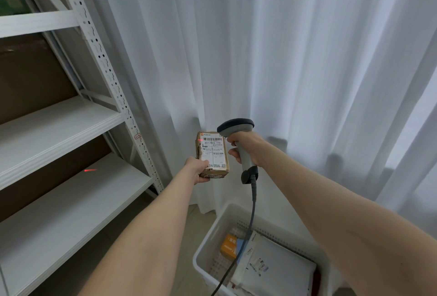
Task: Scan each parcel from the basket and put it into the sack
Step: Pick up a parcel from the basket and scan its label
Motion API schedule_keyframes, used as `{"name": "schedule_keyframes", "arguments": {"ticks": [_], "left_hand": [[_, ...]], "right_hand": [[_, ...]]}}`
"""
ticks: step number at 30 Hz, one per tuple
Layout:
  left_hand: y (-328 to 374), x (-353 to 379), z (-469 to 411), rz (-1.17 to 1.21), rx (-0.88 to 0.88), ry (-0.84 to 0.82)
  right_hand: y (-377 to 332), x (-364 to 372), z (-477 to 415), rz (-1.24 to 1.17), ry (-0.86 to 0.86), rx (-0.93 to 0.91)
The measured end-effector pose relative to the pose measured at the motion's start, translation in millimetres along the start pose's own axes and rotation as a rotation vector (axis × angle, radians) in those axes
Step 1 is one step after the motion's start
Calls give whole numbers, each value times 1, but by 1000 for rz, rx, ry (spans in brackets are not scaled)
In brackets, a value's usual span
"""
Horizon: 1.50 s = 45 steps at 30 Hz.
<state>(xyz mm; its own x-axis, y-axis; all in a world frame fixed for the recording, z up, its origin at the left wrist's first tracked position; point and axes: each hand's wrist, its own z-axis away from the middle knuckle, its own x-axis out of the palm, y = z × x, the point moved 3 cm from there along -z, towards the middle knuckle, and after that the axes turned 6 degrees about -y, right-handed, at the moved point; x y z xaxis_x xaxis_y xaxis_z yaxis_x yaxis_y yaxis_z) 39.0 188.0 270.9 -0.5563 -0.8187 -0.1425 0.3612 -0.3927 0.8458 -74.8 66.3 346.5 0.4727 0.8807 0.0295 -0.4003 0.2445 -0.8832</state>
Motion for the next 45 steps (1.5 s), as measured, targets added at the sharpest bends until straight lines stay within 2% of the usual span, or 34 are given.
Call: {"name": "schedule_keyframes", "arguments": {"ticks": [45], "left_hand": [[-11, -2, -4, -2, -51, 37]], "right_hand": [[6, 8, -19, 29, 36, -1]]}}
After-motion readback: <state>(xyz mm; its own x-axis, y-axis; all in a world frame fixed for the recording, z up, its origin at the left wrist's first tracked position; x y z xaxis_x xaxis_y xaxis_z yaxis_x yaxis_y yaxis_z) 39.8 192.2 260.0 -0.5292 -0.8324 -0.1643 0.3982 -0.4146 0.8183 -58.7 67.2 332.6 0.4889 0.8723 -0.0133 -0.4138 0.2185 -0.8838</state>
